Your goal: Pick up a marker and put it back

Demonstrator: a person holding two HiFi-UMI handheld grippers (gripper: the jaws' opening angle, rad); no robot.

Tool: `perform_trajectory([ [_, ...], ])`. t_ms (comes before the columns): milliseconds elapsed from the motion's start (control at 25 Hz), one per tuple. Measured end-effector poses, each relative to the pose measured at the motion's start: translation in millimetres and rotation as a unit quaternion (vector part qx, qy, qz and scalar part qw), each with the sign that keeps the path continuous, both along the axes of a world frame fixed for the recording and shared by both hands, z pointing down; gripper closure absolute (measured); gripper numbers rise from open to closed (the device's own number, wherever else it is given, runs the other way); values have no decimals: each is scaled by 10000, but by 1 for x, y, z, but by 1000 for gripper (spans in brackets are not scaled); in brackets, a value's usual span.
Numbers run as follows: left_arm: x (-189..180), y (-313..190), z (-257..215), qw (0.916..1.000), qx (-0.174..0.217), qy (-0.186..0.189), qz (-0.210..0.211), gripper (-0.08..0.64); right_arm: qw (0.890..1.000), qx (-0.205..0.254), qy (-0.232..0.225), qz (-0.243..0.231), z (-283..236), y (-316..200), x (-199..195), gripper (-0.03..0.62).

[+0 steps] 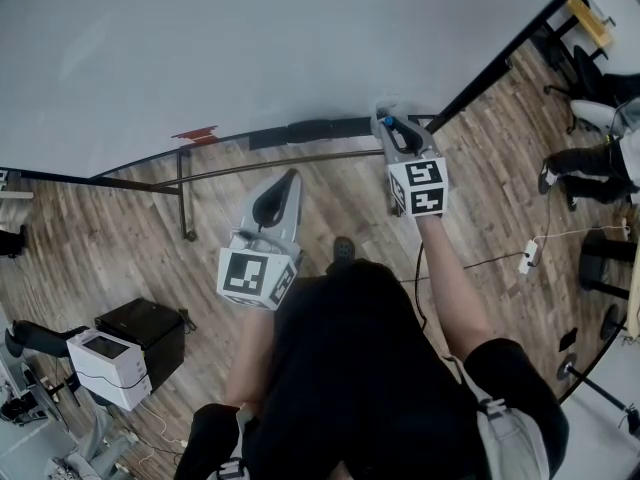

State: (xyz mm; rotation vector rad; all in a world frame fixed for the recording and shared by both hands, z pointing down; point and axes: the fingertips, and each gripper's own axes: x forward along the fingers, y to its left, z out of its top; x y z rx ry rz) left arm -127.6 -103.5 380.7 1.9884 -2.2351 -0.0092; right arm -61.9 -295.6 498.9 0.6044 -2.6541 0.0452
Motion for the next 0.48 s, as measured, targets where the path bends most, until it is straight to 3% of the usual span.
perform_trajectory([
  [480, 6, 2, 1, 10000, 6, 30, -6, 549, 10000, 13, -54, 22, -2, 3, 7, 511],
])
